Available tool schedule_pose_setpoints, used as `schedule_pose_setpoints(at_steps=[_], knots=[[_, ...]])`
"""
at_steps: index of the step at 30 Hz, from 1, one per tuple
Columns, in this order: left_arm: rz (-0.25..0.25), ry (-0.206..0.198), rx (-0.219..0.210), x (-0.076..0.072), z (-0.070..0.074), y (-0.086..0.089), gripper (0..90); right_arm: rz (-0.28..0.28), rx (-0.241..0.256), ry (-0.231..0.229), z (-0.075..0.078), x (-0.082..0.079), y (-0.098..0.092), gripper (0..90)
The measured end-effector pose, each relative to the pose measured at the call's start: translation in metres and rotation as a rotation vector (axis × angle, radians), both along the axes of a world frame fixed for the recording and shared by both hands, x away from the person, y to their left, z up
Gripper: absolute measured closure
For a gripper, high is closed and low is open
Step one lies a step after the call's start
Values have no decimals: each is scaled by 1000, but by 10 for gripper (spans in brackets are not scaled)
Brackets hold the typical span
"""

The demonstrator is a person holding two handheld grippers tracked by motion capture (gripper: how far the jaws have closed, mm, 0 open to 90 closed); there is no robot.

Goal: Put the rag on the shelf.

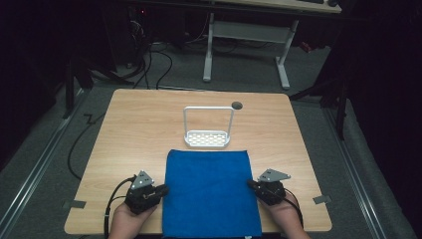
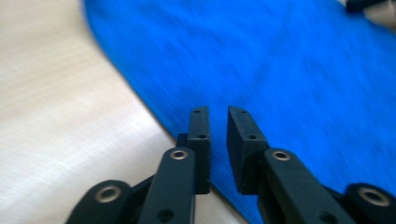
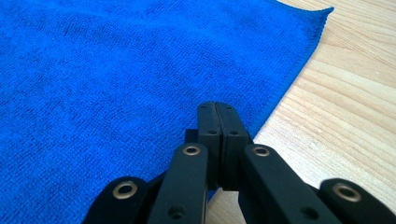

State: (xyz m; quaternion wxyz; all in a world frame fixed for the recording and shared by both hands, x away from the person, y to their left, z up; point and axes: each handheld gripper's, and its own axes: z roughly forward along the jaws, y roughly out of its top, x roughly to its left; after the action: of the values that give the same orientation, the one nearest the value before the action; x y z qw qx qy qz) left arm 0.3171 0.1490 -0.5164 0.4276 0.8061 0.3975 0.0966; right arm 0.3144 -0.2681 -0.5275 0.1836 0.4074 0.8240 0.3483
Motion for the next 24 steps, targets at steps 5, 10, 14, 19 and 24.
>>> schedule_pose_setpoints(at_steps=[5,10,14,19,24], knots=[[86,-10,8,26,-3,2,682,16,17,-14,1,-1,-2,866],[137,-23,49,55,-4,-5,585,-5,50,-38,7,-3,-11,861],[149,-34,33,78,-1,-12,546,8,45,-22,4,-4,-12,859],[150,-38,52,94,-2,-23,520,28,34,-24,4,-5,-9,856],[162,6,65,116,-12,-32,493,36,28,-17,2,-5,-8,851]])
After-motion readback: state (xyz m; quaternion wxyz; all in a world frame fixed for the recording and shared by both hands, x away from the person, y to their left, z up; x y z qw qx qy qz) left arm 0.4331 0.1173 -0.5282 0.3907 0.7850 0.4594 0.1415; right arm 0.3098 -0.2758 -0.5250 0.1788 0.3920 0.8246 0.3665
